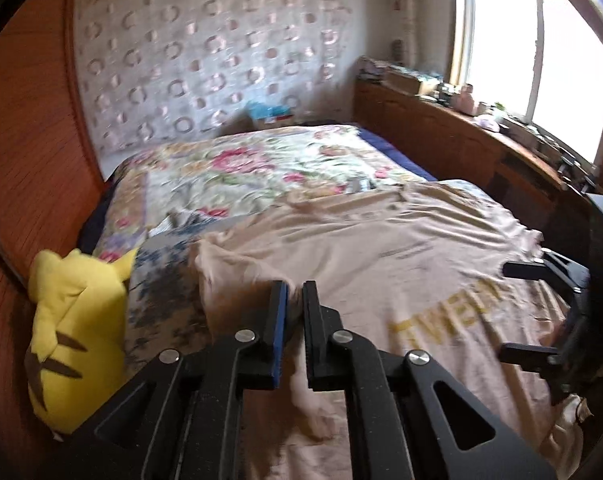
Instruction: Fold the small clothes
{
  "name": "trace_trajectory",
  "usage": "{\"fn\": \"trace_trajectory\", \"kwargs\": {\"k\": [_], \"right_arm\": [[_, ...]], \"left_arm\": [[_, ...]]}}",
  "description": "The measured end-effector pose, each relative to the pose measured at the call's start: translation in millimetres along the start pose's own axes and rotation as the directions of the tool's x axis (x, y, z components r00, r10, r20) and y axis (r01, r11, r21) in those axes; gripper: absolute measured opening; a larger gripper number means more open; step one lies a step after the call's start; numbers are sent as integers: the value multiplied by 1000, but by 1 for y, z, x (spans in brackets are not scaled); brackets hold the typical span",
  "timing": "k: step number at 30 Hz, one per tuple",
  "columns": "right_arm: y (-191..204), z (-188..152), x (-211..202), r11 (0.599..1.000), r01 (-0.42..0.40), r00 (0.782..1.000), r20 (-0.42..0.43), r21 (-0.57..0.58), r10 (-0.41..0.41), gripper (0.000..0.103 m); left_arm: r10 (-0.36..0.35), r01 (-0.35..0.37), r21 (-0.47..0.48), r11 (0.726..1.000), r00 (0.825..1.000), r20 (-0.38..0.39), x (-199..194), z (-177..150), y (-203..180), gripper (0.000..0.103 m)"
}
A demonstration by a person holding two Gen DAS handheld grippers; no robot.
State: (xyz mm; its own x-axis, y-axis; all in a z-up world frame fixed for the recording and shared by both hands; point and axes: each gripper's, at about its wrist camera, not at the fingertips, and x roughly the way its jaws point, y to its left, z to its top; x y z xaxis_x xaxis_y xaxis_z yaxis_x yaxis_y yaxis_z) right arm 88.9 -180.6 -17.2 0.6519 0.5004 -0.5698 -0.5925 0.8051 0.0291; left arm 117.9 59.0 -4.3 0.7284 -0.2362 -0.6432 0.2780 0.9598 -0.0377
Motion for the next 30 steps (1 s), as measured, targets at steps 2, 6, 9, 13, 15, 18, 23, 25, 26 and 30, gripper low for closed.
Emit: {"fn": "trace_trajectory", "kwargs": {"k": [2, 6, 9, 13, 15, 18, 23, 25, 26, 30], "right_arm": [[2, -3, 3, 1000, 6, 1000, 0, 3, -6, 103], [7, -5, 8, 1000, 10, 1000, -10, 4, -10, 103], [11, -4, 8, 1000, 8, 1000, 0, 6, -8, 102], [18, -2, 13, 1000, -18, 1000, 0, -14, 18, 95], [20, 1, 19, 999, -37, 999, -7, -29, 37, 87], [23, 10, 31, 996, -58, 998, -13, -66, 58, 76], [28, 18, 54, 988, -111, 993, -43, -108, 107, 67], [34, 22, 67, 984, -127, 991, -61, -124, 120, 65], [36, 24, 72, 981, -140, 989, -71, -132, 132, 64], [48, 33, 101, 968, -203, 976, -114, -146, 187, 51]], "left_arm": [[-12, 12, 7, 1000, 1000, 12, -4, 1, -5, 18], [-4, 4, 3, 1000, 999, 52, -20, -5, -7, 44], [16, -15, -11, 1000, 998, 66, -28, -14, -3, 58], [43, -38, -49, 998, 995, 90, -40, -30, 6, 75], [64, -56, -79, 995, 993, 95, -44, -42, 10, 78], [129, -116, -111, 987, 985, 118, -51, -58, 17, 78], [194, -169, -166, 972, 970, 146, -57, -86, 27, 78], [220, -191, -187, 964, 964, 147, -57, -93, 31, 78], [229, -199, -195, 960, 962, 148, -59, -96, 33, 78], [264, -228, -213, 950, 952, 154, -60, -107, 38, 78]]}}
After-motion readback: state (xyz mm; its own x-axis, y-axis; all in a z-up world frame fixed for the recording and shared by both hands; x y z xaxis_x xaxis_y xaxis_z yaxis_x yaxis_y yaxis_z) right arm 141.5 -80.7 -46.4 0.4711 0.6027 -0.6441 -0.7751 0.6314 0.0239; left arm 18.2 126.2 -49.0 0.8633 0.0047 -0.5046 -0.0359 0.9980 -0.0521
